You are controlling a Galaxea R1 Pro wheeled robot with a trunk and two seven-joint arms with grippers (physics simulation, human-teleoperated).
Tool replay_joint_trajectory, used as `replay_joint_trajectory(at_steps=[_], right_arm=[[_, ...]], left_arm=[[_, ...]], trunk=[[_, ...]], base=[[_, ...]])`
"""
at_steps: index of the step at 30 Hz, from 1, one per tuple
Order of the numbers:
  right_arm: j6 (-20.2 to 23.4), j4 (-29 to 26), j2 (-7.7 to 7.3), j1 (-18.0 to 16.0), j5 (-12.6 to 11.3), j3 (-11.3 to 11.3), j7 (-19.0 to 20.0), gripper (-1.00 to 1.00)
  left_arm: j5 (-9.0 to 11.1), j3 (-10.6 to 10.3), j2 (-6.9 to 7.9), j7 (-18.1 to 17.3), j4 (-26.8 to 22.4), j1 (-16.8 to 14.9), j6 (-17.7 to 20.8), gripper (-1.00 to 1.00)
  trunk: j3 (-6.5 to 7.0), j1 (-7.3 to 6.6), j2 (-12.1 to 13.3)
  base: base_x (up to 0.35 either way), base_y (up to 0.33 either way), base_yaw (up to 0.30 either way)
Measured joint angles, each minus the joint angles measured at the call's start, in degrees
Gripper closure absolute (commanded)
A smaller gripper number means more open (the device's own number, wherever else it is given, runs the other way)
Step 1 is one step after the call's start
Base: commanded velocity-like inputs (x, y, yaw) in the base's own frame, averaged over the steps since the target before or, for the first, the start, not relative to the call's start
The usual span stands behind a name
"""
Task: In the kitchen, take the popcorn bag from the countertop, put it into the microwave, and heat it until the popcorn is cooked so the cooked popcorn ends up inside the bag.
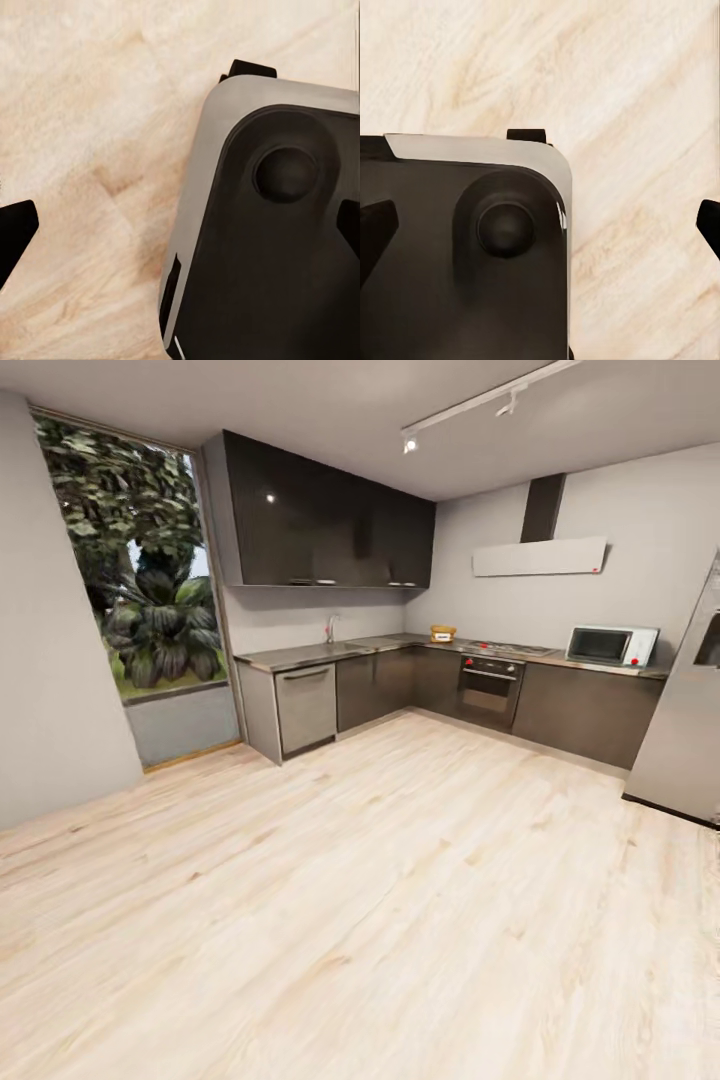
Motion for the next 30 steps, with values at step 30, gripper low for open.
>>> replay_joint_trajectory(at_steps=[30], right_arm=[[0.00,0.00,-0.01,0.00,0.05,0.00,0.00,-1.00]], left_arm=[[0.00,-0.07,0.00,0.00,0.00,-0.08,0.00,-1.00]], trunk=[[0.00,0.00,0.00]], base=[[0.345,0.000,-0.272]])
